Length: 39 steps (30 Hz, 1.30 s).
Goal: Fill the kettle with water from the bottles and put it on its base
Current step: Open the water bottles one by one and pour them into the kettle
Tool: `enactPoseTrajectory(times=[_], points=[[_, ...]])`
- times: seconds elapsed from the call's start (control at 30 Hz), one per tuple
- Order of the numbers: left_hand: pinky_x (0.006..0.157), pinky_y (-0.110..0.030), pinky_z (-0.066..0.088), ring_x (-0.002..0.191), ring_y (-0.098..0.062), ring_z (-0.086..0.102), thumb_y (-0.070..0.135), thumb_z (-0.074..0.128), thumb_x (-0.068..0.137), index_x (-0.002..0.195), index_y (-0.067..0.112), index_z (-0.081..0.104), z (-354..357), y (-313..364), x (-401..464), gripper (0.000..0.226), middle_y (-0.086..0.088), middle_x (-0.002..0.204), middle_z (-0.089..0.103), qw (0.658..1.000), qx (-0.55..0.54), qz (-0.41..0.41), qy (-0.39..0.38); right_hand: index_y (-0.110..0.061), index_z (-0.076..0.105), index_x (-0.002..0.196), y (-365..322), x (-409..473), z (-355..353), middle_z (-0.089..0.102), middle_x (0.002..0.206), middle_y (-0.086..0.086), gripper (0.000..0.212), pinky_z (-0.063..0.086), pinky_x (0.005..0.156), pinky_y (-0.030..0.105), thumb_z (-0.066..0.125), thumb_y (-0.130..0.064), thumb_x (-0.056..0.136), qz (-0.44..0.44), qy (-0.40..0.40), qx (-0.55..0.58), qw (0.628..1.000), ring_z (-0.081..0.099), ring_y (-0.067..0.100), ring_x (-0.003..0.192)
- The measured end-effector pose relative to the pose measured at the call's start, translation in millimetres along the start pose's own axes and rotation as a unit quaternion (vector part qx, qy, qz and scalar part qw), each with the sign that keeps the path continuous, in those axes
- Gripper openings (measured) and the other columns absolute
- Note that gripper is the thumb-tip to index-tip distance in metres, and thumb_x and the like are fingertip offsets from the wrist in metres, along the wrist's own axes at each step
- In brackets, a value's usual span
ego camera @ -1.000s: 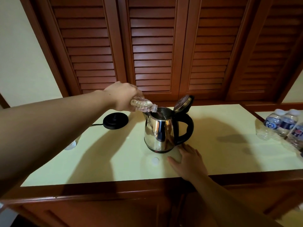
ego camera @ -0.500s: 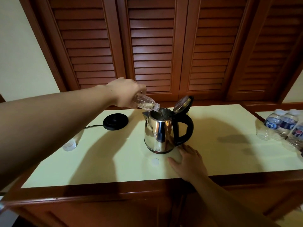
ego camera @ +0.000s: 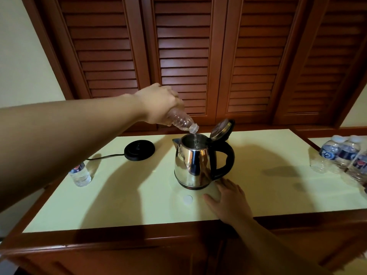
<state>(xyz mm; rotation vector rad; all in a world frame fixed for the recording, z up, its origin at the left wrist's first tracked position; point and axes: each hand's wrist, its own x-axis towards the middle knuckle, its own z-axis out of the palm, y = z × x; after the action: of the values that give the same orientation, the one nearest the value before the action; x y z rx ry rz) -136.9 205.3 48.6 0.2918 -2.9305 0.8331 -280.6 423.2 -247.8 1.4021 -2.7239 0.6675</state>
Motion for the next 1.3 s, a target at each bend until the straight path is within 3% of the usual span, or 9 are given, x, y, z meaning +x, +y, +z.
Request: enactPoseTrajectory(times=[0.1,0.2,0.4,0.5,0.63,0.77,0.87,1.0,1.3], points=[[0.102,-0.047,0.048,0.121,-0.026,0.057,0.048,0.078,0.084,0.137,0.029,0.057,21,1,-10,0.06,-0.001,0.127,0.065,0.988,-0.118,-0.096,0.017,-0.025,0.042,0.153,1,0,-1,0.043,0.157,-0.004,0.077,0.021,0.125,0.041,0.046,-0.069,0.089,0.001,-0.014,0.007,1.0,0.032,0.017,0.148],[0.092,-0.038,0.056,0.102,-0.017,0.068,0.04,0.086,0.078,0.123,0.03,0.063,54,5,-32,0.051,0.004,0.115,0.073,0.932,-0.305,-0.191,0.034,-0.025,0.049,0.147,1,1,-3,0.048,0.152,-0.004,0.072,0.024,0.123,0.041,0.049,-0.067,0.088,0.01,-0.024,0.012,1.0,0.036,0.017,0.144],[0.08,-0.026,0.052,0.092,-0.014,0.07,0.033,0.092,0.074,0.113,0.026,0.067,124,30,-89,0.048,0.006,0.103,0.075,0.836,-0.45,-0.297,0.096,-0.029,0.068,0.102,-19,-4,-10,0.062,0.104,-0.009,0.037,0.042,0.09,0.039,0.052,-0.059,0.087,-0.003,0.023,-0.006,1.0,0.054,0.018,0.104],[0.074,-0.006,0.044,0.093,-0.001,0.066,0.028,0.093,0.074,0.115,0.024,0.067,154,55,-122,0.049,0.008,0.107,0.072,0.824,-0.484,-0.282,0.084,-0.029,0.069,0.1,-43,-6,-16,0.062,0.096,-0.011,0.042,0.048,0.077,0.032,0.052,-0.065,0.088,-0.049,-0.022,0.059,0.997,0.059,0.013,0.089],[0.081,-0.013,0.046,0.101,0.006,0.063,0.05,0.081,0.067,0.115,0.028,0.068,176,94,-157,0.055,0.019,0.111,0.069,0.806,-0.523,-0.265,0.082,-0.031,0.066,0.123,-71,-4,-18,0.062,0.118,-0.011,0.052,0.05,0.088,0.032,0.054,-0.069,0.09,-0.072,-0.099,0.008,0.992,0.061,0.014,0.108],[0.088,-0.007,0.047,0.107,0.009,0.062,0.052,0.078,0.067,0.112,0.036,0.065,183,119,-171,0.05,0.031,0.116,0.065,0.791,-0.545,-0.262,0.096,-0.028,0.05,0.083,-78,-1,-11,0.046,0.088,-0.011,0.028,0.037,0.064,0.027,0.054,-0.052,0.096,-0.092,-0.105,-0.016,0.99,0.056,0.014,0.086],[0.094,-0.016,0.05,0.108,0.004,0.064,0.038,0.088,0.07,0.111,0.031,0.068,189,125,-172,0.046,0.026,0.117,0.068,0.787,-0.548,-0.263,0.103,-0.027,0.059,0.099,-75,1,-17,0.048,0.093,-0.013,0.02,0.037,0.068,0.022,0.056,-0.046,0.1,-0.086,-0.077,0.101,0.988,0.054,0.007,0.083],[0.093,-0.019,0.05,0.108,0.001,0.065,0.046,0.086,0.068,0.113,0.034,0.069,185,134,-163,0.05,0.018,0.114,0.069,0.781,-0.56,-0.252,0.117,-0.026,0.064,0.119,-75,-2,-48,0.062,0.1,-0.012,0.022,0.043,0.073,0.009,0.064,-0.035,0.099,-0.086,-0.038,0.285,0.954,0.058,0.0,0.088],[0.085,-0.013,0.047,0.106,-0.004,0.065,0.031,0.092,0.078,0.121,0.034,0.071,160,165,-123,0.048,0.017,0.109,0.067,0.787,-0.577,-0.169,0.136,-0.028,0.071,0.121,-37,-19,-87,0.065,0.108,-0.015,0.024,0.05,0.081,0.014,0.068,-0.029,0.097,-0.115,-0.047,0.314,0.941,0.064,0.002,0.101]])
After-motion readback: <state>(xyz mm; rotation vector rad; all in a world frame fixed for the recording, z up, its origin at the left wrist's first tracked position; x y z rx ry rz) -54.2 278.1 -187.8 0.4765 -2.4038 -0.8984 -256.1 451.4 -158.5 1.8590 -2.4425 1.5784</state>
